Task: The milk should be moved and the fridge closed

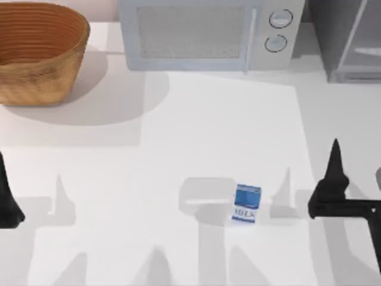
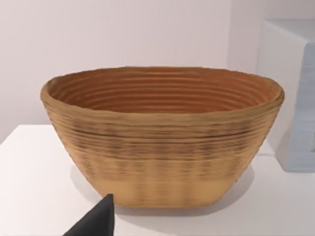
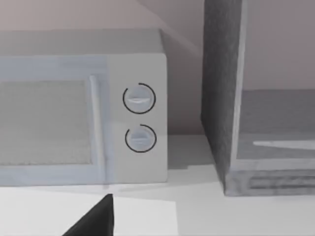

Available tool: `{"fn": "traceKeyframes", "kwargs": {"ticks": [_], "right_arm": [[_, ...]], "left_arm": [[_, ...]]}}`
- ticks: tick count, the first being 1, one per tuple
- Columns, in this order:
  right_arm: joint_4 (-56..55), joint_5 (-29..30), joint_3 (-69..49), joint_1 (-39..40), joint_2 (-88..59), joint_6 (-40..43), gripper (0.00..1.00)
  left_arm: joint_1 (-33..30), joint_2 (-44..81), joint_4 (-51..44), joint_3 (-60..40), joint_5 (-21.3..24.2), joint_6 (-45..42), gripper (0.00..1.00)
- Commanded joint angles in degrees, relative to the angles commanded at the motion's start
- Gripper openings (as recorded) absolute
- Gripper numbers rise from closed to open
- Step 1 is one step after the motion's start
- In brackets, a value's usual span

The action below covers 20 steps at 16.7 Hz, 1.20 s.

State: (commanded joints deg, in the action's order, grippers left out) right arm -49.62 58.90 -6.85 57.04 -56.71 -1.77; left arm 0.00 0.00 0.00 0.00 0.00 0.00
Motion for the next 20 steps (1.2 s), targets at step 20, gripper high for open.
{"fn": "traceKeyframes", "kwargs": {"ticks": [20], "right_arm": [[-39.02, 27.83, -30.38, 16.26, -78.01, -7.11, 1.0]], "left_arm": [[0.0, 0.0, 0.0, 0.0, 0.0, 0.0, 1.0]]}}
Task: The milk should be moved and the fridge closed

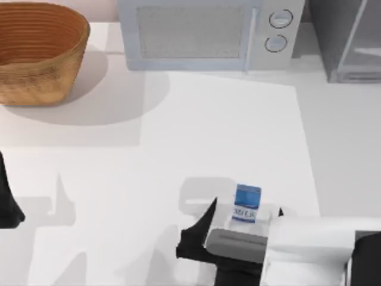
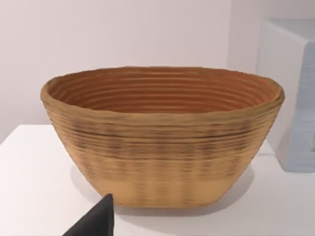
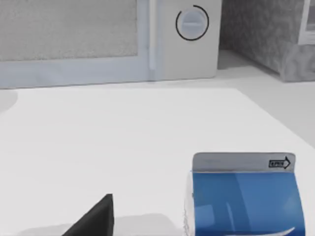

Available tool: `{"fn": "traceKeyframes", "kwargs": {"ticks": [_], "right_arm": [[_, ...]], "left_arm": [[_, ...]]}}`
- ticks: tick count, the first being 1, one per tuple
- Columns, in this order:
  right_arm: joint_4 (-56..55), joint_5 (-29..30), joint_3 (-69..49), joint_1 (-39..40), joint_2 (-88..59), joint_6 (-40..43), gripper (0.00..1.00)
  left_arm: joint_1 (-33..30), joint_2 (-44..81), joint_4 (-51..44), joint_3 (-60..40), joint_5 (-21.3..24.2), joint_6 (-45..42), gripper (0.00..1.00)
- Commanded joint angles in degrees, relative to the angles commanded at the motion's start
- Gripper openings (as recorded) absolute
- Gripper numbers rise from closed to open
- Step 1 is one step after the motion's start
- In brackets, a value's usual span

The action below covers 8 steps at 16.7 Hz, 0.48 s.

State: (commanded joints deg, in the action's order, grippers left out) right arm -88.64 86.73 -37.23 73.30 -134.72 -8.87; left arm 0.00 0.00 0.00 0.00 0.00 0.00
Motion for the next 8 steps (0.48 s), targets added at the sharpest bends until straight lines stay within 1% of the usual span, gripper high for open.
{"fn": "traceKeyframes", "kwargs": {"ticks": [4, 8], "right_arm": [[0.01, -0.33, 0.12, -0.46, 0.11, 0.18, 1.0], [-3.62, -4.54, -0.98, -4.57, -0.92, 3.64, 1.0]], "left_arm": [[0.0, 0.0, 0.0, 0.0, 0.0, 0.0, 1.0], [0.0, 0.0, 0.0, 0.0, 0.0, 0.0, 1.0]]}}
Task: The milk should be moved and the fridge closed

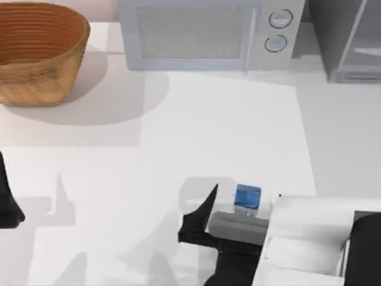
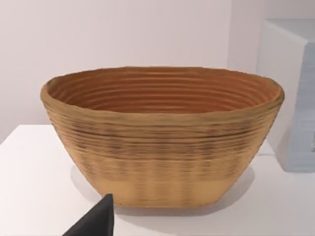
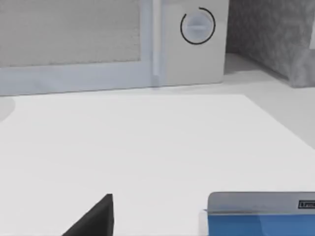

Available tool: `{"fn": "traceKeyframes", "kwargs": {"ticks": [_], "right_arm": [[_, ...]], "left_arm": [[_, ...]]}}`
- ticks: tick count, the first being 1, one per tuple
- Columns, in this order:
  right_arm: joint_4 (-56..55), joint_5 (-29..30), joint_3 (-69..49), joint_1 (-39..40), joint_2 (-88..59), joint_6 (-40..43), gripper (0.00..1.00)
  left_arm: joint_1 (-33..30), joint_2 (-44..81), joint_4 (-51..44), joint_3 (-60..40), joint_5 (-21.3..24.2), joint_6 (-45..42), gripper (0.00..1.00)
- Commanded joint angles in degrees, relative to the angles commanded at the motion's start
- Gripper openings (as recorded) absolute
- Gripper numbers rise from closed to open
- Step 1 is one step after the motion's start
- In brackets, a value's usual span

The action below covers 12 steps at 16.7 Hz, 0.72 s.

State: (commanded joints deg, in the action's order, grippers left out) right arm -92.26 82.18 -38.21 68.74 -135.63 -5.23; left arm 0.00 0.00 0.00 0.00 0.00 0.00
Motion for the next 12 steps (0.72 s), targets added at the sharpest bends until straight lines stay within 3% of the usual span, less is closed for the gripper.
{"fn": "traceKeyframes", "kwargs": {"ticks": [7, 12], "right_arm": [[-2.52, -2.8, -0.69, -2.84, -1.1, 2.11, 1.0], [-2.52, -2.8, -0.69, -2.84, -1.1, 2.11, 0.62]], "left_arm": [[0.0, 0.0, 0.0, 0.0, 0.0, 0.0, 1.0], [0.0, 0.0, 0.0, 0.0, 0.0, 0.0, 1.0]]}}
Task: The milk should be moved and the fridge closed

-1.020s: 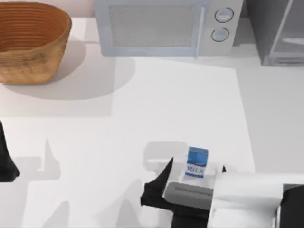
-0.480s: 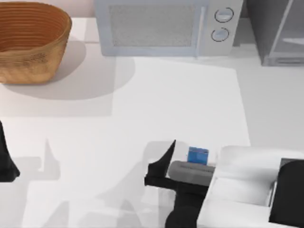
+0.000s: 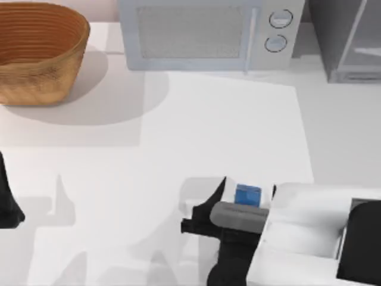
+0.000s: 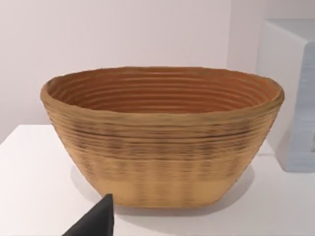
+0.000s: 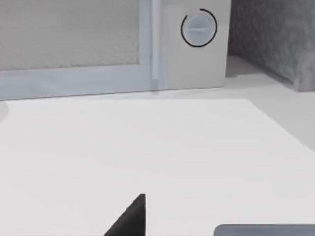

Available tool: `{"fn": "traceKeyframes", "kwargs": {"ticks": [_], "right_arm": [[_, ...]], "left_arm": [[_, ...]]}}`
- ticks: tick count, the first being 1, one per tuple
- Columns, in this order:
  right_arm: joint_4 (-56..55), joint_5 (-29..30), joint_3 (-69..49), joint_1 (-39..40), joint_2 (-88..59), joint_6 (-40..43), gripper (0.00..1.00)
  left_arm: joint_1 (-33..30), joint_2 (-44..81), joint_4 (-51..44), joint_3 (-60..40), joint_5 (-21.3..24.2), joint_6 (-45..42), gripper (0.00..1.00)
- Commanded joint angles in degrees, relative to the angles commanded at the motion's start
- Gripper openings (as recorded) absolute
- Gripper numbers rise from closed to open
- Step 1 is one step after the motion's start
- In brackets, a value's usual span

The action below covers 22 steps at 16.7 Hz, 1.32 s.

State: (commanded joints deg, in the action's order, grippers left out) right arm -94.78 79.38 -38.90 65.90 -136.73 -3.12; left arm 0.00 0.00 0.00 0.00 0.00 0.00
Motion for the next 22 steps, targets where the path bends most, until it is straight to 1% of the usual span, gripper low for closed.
{"fn": "traceKeyframes", "kwargs": {"ticks": [8, 9, 18, 22], "right_arm": [[0.0, 0.0, 0.0, 0.0, 0.0, 0.0, 0.02], [0.0, 0.0, 0.0, 0.0, 0.0, 0.0, 0.0], [0.21, -0.02, 0.09, 0.14, 0.28, -0.06, 0.0], [3.5, -0.04, 0.87, 0.22, 4.55, -0.15, 0.0]], "left_arm": [[0.0, 0.0, 0.0, 0.0, 0.0, 0.0, 1.0], [0.0, 0.0, 0.0, 0.0, 0.0, 0.0, 1.0], [0.0, 0.0, 0.0, 0.0, 0.0, 0.0, 1.0], [0.0, 0.0, 0.0, 0.0, 0.0, 0.0, 1.0]]}}
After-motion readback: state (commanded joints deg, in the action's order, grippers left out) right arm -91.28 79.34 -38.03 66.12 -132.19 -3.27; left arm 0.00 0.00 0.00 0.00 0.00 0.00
